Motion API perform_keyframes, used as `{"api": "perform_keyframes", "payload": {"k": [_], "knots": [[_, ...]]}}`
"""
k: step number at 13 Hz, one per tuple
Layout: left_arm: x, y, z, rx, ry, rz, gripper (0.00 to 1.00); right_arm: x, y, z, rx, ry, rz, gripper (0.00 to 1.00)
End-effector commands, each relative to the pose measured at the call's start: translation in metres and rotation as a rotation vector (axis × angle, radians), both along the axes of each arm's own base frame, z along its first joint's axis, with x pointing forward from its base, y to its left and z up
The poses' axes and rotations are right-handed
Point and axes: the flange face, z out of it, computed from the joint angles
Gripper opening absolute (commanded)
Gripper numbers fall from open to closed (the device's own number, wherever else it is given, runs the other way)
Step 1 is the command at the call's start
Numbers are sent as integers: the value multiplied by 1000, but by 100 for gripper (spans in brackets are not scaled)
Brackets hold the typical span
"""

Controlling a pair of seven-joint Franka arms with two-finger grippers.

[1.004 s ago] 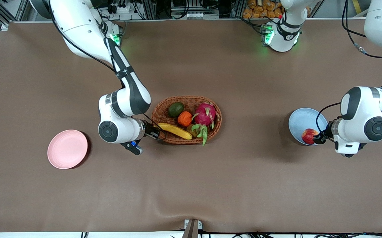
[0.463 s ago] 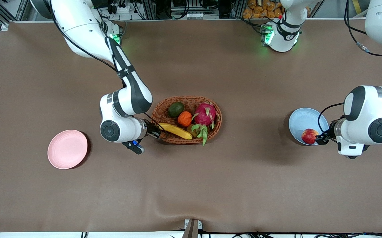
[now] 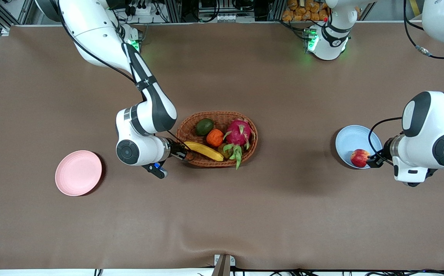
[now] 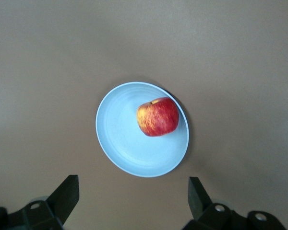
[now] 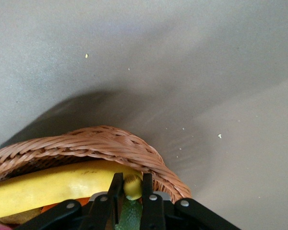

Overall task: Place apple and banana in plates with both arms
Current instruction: 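Open the left gripper and lift away while the right gripper lifts the banana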

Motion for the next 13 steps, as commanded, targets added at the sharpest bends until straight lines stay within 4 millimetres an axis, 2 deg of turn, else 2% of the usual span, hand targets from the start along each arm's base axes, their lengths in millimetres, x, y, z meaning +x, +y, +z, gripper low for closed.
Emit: {"api": "perform_keyframes", "payload": {"k": [1, 5, 6, 8, 11, 13], "knots": [[-3, -10, 23, -5, 16, 3, 100, -3, 0, 26, 27, 16, 10, 0], [-2, -24, 45, -34, 10, -7, 100, -1, -13, 73, 41, -4, 22, 0], [-4, -28, 47, -38, 19, -25, 100, 3, -25, 84, 43, -9, 8, 0], [-8, -19, 74, -71, -2, -64, 100, 10, -46, 104, 63, -33, 9, 0], [-4, -11, 93, -117, -27, -168, 100, 22, -100, 120, 48, -59, 88, 0], [-7, -12, 117, -114, -59, -249, 100, 29, -144, 129, 39, -64, 141, 0]]}}
